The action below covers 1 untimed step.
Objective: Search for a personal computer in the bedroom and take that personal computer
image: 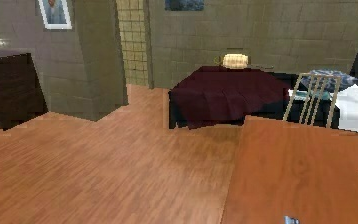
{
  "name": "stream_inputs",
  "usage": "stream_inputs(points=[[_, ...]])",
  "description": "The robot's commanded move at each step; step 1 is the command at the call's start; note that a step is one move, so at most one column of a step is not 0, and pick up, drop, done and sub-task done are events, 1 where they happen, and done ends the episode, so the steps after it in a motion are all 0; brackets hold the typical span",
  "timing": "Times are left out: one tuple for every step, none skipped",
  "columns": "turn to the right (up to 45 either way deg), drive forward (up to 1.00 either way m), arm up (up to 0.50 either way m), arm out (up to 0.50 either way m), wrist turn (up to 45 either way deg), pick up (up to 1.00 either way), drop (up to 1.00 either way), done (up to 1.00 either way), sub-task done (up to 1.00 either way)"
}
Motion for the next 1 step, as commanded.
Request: stream_inputs(points=[[0.0,0.00,0.50,0.00,0.0,0.00,0.00,0.00,0.00]])
